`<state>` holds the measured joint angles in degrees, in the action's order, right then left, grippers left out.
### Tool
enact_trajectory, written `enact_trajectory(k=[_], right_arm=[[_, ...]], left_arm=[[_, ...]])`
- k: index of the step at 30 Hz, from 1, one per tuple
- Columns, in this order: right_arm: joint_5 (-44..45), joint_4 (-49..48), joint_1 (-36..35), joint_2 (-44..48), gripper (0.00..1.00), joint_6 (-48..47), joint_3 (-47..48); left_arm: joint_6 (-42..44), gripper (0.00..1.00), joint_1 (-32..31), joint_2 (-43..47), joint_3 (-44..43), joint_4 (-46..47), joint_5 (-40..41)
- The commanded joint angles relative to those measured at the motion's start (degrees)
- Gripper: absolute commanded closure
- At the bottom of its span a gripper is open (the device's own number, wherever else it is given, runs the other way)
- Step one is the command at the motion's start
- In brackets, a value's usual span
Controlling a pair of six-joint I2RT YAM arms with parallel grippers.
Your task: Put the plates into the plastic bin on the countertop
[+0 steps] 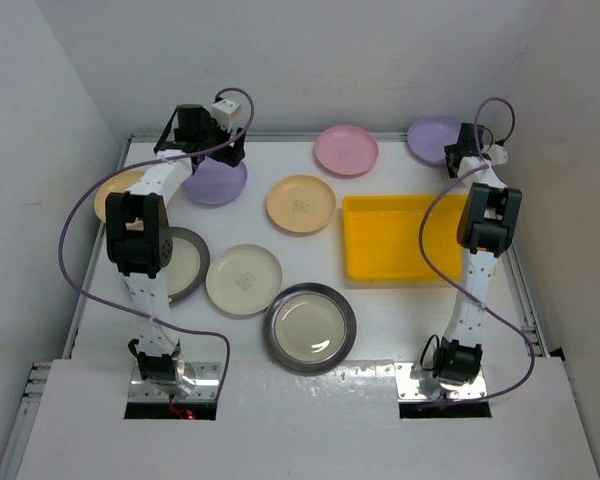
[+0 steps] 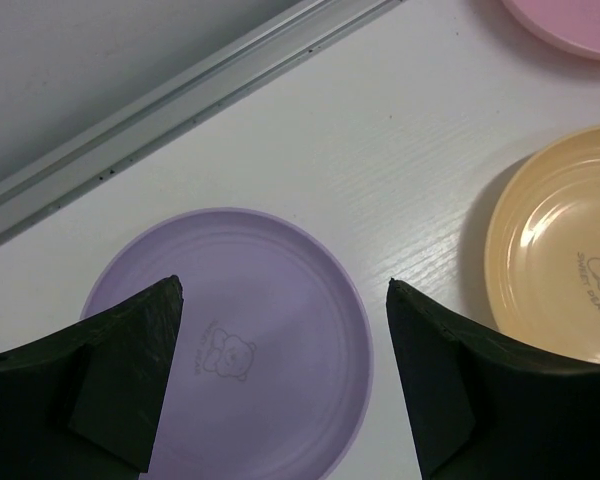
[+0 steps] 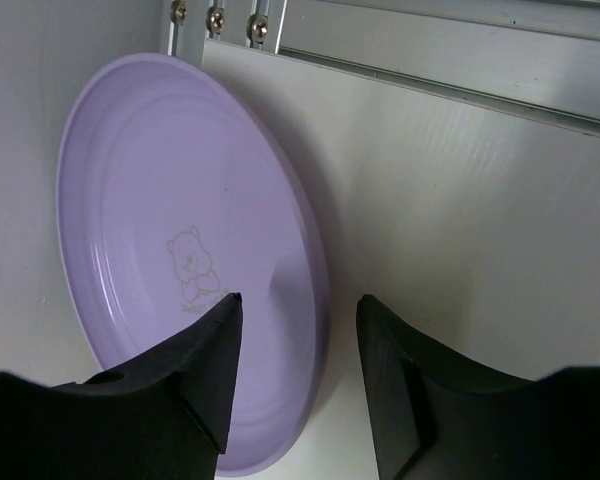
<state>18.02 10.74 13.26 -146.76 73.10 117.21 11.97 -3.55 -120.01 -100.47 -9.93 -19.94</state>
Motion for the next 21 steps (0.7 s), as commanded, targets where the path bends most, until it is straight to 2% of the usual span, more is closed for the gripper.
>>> enact_trajectory(k=[1,7,10,11,13,21], right_arm=[[1.75,-2.04,-0.42,1.12,0.50,-1.29,-1.54],[2.37,-1.43,-0.34,-1.68,0.62,0.46,0.29],[2.02,-0.72,-0.25,-3.09,0.76,3.80,0.39],[1.93,-0.72,-0.25,-3.18,0.87,4.15,0.48],[1.23,-0.72,-0.34,-3.10,0.99,4.16,0.48],[-0.97,-9.14,-1.30,6.47,1.00,-4.80,-4.78]], left_arm=[[1.03,0.16,0.39,0.30,-1.49,1.76,-2.03],[1.04,0.16,0.39,0.91,-0.35,1.76,-2.03],[1.04,0.16,0.39,1.44,0.35,1.76,-1.51],[1.04,0.16,0.39,1.44,0.36,1.76,-1.50],[1.04,0.16,0.39,2.06,1.06,1.76,-1.50],[1.04,0.16,0.39,2.58,1.59,1.76,-3.16]])
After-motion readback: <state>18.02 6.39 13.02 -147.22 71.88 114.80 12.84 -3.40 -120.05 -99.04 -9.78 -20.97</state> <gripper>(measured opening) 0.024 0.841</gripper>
